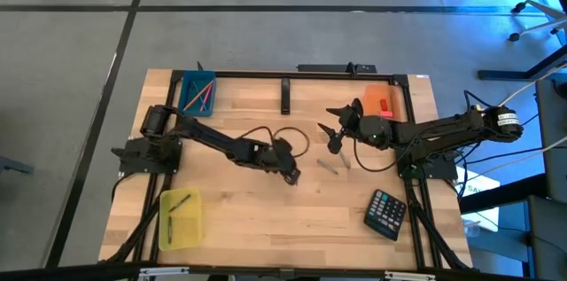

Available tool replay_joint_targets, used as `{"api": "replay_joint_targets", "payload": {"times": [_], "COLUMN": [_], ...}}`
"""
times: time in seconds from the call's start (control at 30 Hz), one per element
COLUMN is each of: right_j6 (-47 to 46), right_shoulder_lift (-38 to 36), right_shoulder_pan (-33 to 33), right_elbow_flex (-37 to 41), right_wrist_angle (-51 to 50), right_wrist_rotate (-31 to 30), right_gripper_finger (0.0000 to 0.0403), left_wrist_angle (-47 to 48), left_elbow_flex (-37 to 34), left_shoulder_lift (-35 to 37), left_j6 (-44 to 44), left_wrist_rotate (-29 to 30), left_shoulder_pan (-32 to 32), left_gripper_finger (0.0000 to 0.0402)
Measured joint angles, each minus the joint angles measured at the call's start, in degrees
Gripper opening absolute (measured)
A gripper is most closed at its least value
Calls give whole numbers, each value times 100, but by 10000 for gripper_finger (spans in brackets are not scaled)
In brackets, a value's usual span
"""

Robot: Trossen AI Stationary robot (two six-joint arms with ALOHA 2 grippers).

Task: Sort crayons/erasers/pens/pencils in bins
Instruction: Put the left gray crayon into the yellow bin

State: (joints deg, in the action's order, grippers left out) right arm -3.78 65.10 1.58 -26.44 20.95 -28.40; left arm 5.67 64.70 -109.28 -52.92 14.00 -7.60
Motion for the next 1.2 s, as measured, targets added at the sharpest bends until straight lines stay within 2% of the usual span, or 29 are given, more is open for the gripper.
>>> {"api": "replay_joint_targets", "payload": {"times": [0.2,0.33,0.43,0.5,0.7,0.9,1.03,1.2], "right_j6": [275,279,282,298,429,559,558,569], "right_shoulder_lift": [0,0,0,0,0,-2,-2,-2], "right_shoulder_pan": [0,0,0,0,0,-2,0,-2], "right_elbow_flex": [0,0,0,0,0,0,0,0], "right_wrist_angle": [-9,13,20,19,-30,-71,-79,-79], "right_wrist_rotate": [-2,-2,-2,-2,-6,-101,-107,-106], "right_gripper_finger": [281,281,281,281,281,281,281,281], "left_wrist_angle": [-8,247,303,271,-20,-843,-1078,-1140], "left_elbow_flex": [756,1219,1490,1649,2009,2058,2060,2071], "left_shoulder_lift": [-312,-455,-667,-821,-1504,-1912,-1990,-2192], "left_j6": [3842,5227,6052,6343,6513,7054,7212,7164], "left_wrist_rotate": [-49,-256,-1148,-1548,-1488,-1699,-2343,-2286], "left_shoulder_pan": [-248,-76,181,342,813,867,903,984], "left_gripper_finger": [90,90,90,90,90,90,90,90]}}
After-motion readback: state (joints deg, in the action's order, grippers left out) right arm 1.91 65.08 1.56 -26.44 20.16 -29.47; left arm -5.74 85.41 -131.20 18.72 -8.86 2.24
